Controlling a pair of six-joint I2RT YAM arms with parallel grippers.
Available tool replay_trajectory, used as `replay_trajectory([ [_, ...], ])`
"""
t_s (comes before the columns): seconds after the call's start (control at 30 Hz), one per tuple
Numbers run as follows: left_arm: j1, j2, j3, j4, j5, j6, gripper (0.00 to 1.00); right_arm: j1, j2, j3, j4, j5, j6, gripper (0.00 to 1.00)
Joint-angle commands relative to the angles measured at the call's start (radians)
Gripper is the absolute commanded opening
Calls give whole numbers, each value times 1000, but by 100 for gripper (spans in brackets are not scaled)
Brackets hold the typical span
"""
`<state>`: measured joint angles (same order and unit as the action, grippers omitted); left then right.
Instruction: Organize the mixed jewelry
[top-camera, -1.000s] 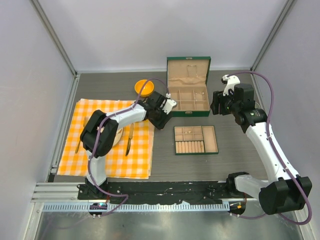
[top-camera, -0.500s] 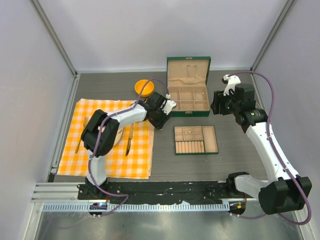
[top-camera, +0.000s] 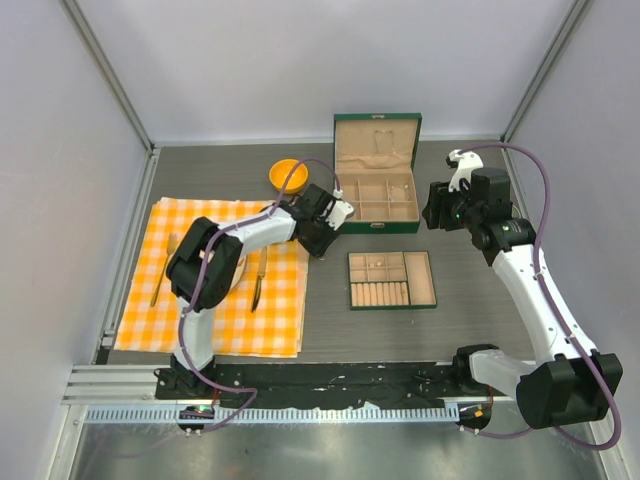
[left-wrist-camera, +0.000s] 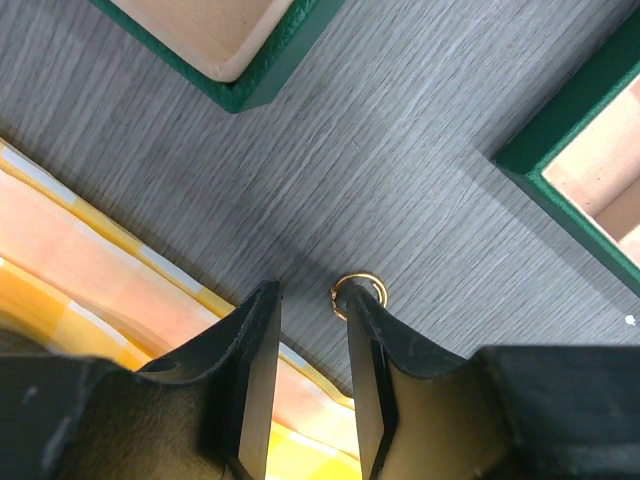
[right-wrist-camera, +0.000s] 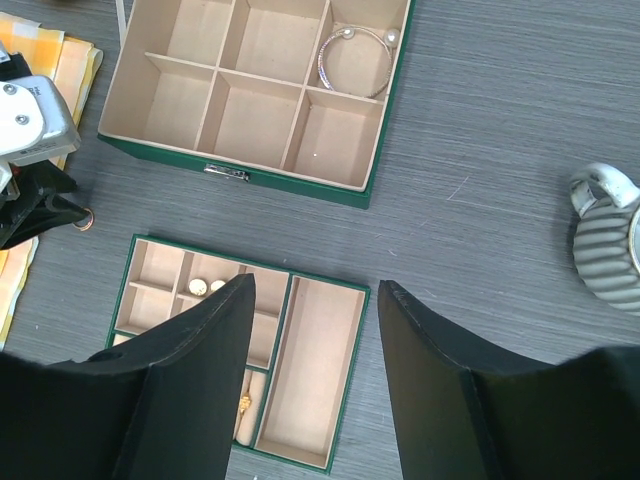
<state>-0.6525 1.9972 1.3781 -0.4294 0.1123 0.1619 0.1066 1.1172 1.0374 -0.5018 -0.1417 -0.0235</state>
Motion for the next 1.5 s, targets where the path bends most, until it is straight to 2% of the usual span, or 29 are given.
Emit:
replay_trajectory([
  [0.0, -2, 15, 33, 12, -3, 8, 36, -7, -11, -4, 34, -15, 11, 57],
  [0.27, -1, 17, 9, 11, 12, 4, 29, -10, -8, -13, 43, -21, 14, 56],
  [0.4, -2, 18, -7, 8, 26, -7, 22, -8, -7, -14, 45, -22, 14, 56],
  [0.47, -2, 17, -14, 4, 33, -10, 14, -10, -3, -11, 45, -25, 16, 56],
  [0.53, -1, 11, -25, 1, 43, -13, 1, -10, 0, 3, 45, -29, 22, 56],
  [0.57, -2, 8, -28, -2, 53, -18, 0, -8, 4, 7, 45, -38, 22, 57],
  [0.83, 5, -115, -37, -15, 89, -38, 0, -8, 62, 131, -17, -134, 22, 63],
  [1.07, 11, -238, 85, -86, 127, -77, 0, -5, 108, 167, -6, -292, 79, 62],
  [1.27, 11, -293, 177, -108, 167, -159, 0, 85, 135, 118, 78, -375, 119, 58],
  [1.47, 1, -327, 208, -57, 164, -283, 0, 143, 179, 118, 198, -460, 258, 57],
])
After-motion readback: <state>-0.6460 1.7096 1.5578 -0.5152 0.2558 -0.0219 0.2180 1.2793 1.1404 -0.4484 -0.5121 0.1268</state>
